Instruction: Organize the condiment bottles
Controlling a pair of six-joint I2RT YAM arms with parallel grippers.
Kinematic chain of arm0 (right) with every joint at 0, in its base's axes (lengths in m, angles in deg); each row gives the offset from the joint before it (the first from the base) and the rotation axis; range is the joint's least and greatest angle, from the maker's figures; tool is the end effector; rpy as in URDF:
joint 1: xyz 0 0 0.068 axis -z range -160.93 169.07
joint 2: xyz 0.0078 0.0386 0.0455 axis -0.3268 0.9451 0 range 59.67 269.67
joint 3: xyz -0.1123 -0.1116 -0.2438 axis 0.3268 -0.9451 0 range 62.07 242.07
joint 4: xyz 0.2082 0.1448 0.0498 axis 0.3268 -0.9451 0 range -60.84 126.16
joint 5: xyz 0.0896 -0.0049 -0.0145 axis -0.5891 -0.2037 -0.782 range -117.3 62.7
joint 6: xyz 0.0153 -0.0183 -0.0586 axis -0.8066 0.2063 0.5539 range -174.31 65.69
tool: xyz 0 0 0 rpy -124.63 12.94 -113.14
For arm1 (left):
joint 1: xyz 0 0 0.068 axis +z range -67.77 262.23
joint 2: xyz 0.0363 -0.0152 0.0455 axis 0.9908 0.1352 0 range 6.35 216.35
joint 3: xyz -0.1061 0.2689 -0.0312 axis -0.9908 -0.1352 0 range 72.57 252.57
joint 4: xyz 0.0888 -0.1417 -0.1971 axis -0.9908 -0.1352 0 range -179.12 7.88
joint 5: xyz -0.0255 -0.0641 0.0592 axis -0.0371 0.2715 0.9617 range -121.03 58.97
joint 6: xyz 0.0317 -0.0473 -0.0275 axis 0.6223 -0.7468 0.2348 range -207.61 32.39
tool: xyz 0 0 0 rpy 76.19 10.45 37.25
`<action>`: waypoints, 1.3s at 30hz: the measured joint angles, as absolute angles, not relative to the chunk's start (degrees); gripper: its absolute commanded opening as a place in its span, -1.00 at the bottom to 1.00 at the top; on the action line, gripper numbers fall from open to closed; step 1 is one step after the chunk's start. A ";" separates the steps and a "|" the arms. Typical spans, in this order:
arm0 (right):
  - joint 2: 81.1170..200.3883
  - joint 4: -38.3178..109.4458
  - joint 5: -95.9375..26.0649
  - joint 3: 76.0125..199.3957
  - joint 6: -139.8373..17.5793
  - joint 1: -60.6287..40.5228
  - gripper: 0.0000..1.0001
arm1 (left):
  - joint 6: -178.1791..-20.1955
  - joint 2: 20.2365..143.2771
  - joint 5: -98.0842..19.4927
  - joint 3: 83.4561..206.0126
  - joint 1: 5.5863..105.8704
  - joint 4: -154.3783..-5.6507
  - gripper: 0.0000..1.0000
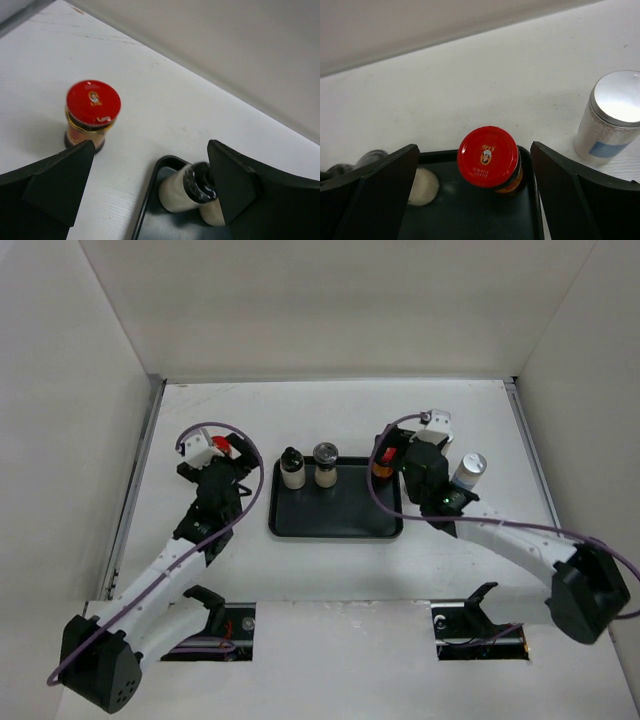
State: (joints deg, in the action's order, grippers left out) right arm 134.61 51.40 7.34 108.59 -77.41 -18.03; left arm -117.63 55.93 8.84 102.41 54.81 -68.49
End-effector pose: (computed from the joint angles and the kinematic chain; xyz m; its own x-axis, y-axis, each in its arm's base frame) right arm 0.2549 0.1582 0.2978 -0.1888 0.2618 -0.9465 0.0208 0.9647 0.2627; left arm 0.1878 -0.0623 0.2916 0.0246 -0.4454 -0.8950 -0.2312 0.8685 -0.4385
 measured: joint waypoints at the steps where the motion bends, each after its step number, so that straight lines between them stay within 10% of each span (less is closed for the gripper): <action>1: 132.12 51.69 7.51 107.19 -77.65 -18.82 1.00 | -117.63 56.81 9.06 103.94 55.77 -69.98 0.97; 29: 118.94 57.07 5.63 89.21 -80.12 -33.52 1.00 | -114.46 89.13 2.22 124.09 70.65 -86.33 0.76; 39: 117.43 57.59 5.48 88.05 -80.29 -33.52 1.00 | -114.42 91.12 0.97 124.09 72.23 -86.65 -0.12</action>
